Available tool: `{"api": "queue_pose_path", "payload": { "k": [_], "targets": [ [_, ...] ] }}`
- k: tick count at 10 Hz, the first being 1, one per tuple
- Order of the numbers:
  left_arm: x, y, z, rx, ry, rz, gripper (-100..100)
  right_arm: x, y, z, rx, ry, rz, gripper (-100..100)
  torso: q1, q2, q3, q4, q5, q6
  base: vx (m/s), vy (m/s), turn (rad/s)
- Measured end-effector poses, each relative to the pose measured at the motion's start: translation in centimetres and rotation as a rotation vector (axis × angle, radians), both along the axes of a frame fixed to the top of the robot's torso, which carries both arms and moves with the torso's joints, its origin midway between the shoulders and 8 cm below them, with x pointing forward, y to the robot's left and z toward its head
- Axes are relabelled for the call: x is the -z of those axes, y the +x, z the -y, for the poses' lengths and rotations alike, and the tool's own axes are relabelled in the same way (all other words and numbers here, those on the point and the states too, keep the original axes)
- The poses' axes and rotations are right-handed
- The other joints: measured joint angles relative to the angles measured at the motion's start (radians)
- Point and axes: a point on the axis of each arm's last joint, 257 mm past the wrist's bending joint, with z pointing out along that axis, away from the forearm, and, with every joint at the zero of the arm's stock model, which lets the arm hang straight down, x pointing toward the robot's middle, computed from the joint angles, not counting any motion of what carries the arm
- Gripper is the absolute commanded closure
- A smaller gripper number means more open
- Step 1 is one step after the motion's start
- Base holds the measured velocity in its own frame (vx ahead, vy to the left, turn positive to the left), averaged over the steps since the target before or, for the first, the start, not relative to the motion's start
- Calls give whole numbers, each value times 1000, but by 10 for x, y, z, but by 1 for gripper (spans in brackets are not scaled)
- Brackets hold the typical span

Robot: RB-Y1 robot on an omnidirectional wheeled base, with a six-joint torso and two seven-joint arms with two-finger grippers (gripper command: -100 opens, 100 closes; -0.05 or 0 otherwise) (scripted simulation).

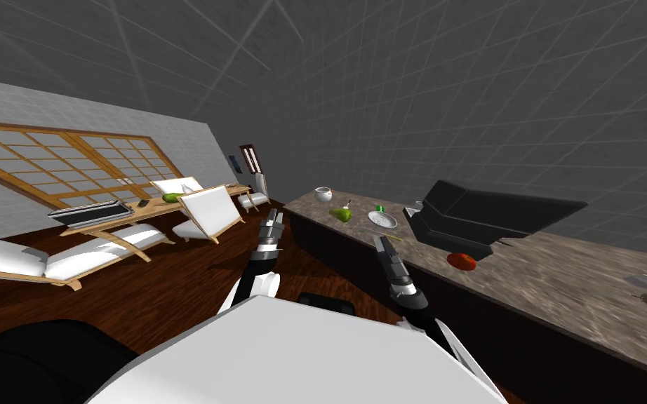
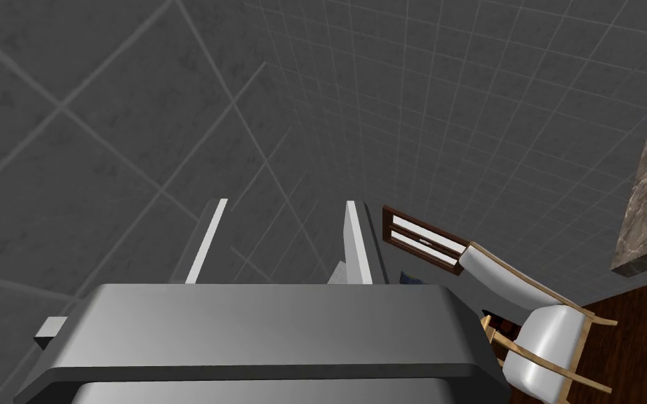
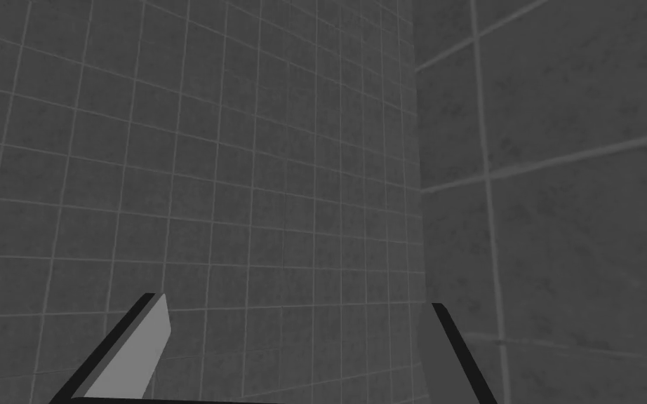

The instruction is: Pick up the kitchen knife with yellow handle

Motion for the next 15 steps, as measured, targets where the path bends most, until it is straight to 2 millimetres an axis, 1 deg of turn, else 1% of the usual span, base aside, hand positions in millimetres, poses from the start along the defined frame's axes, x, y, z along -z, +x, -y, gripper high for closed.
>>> {"api": "queue_pose_path", "payload": {
  "k": [4, 6, 8, 10, 12, 13, 14, 15],
  "targets": [
    [0, 0, 0, 0, 0, 0, 0, 46, -7, -7, -70, -117, -75, -100, -4, -3, -2, -1, -1, 0, -18, 79, 121],
    [0, 0, 0, 0, 0, 0, 0, 70, -15, -5, -103, -177, -113, -100, -5, -4, -2, -1, -1, 0, -4, 76, 131],
    [0, 0, 0, 0, 0, 0, 0, 94, -17, 0, -137, -244, -154, -100, -4, -4, -2, -1, -1, 0, -4, 80, 143],
    [0, 0, 0, 0, 0, 0, 0, 122, -27, 1, -170, -311, -197, -100, -5, -4, -2, -1, -1, 0, -1, 65, 149],
    [0, 0, 0, 0, 0, 0, 0, 143, -40, 10, -206, -382, -235, -100, -6, -4, -2, -1, -1, 0, 14, 57, 156],
    [0, 0, 0, 0, 0, 0, 0, 155, -43, 16, -220, -415, -252, -100, -7, -4, -3, -1, -1, 1, 7, 20, -12],
    [0, 0, 0, 0, 0, 0, 0, 161, -47, 20, -222, -430, -267, -100, -8, -4, -2, -1, -2, 1, 6, 44, 215],
    [0, 0, 0, 0, 0, 0, 0, 173, -51, 23, -243, -471, -286, -100, -8, -4, -2, -1, -1, 0, 10, 47, 127]
  ]
}}
